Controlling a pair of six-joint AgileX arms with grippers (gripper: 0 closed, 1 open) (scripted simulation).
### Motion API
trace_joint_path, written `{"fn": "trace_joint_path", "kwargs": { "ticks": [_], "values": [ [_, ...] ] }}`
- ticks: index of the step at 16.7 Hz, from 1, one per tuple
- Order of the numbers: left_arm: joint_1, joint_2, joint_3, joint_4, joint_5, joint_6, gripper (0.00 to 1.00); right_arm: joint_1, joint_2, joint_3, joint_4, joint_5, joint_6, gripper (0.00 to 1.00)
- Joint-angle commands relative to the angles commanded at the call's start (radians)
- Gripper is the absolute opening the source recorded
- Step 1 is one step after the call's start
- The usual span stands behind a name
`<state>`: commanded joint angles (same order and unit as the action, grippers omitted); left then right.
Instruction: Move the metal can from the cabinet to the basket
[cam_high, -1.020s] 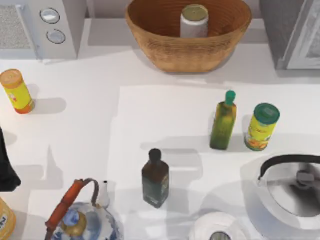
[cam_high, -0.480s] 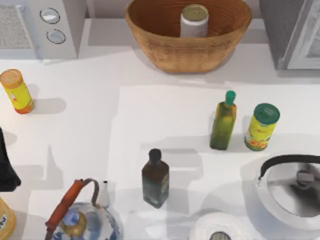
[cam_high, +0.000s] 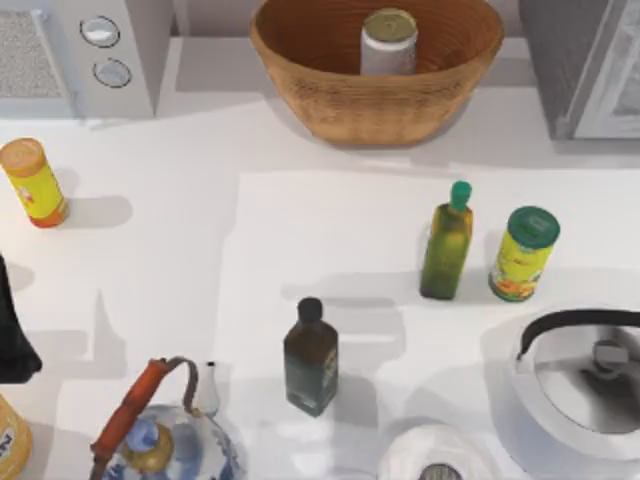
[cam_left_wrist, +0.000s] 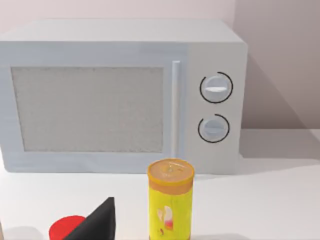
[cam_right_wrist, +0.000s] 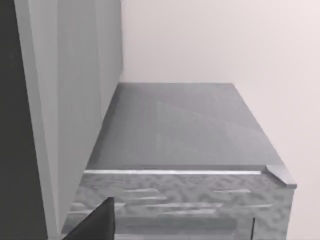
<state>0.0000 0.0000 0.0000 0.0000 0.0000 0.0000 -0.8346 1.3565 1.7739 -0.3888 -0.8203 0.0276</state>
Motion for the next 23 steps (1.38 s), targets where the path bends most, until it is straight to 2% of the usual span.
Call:
{"fn": "trace_joint_path", "kwargs": {
  "ticks": [4, 11, 14, 16, 18, 23],
  "values": [
    [0.000, 0.000, 0.000, 0.000, 0.000, 0.000, 1.00, 0.285, 0.001, 0.009, -0.016, 0.285, -0.004, 1.00],
    [0.000, 0.000, 0.000, 0.000, 0.000, 0.000, 1.00, 0.901, -0.023, -0.006, -0.041, 0.897, -0.010, 1.00],
    [0.000, 0.000, 0.000, 0.000, 0.000, 0.000, 1.00, 1.116, -0.041, -0.024, -0.047, 1.112, -0.012, 1.00],
    [0.000, 0.000, 0.000, 0.000, 0.000, 0.000, 1.00, 1.209, -0.052, -0.035, -0.049, 1.206, -0.013, 1.00],
    [0.000, 0.000, 0.000, 0.000, 0.000, 0.000, 1.00, 1.261, -0.059, -0.043, -0.050, 1.257, -0.014, 1.00],
    [0.000, 0.000, 0.000, 0.000, 0.000, 0.000, 1.00, 1.247, -0.083, -0.037, -0.057, 1.287, -0.026, 1.00]
  ]
}}
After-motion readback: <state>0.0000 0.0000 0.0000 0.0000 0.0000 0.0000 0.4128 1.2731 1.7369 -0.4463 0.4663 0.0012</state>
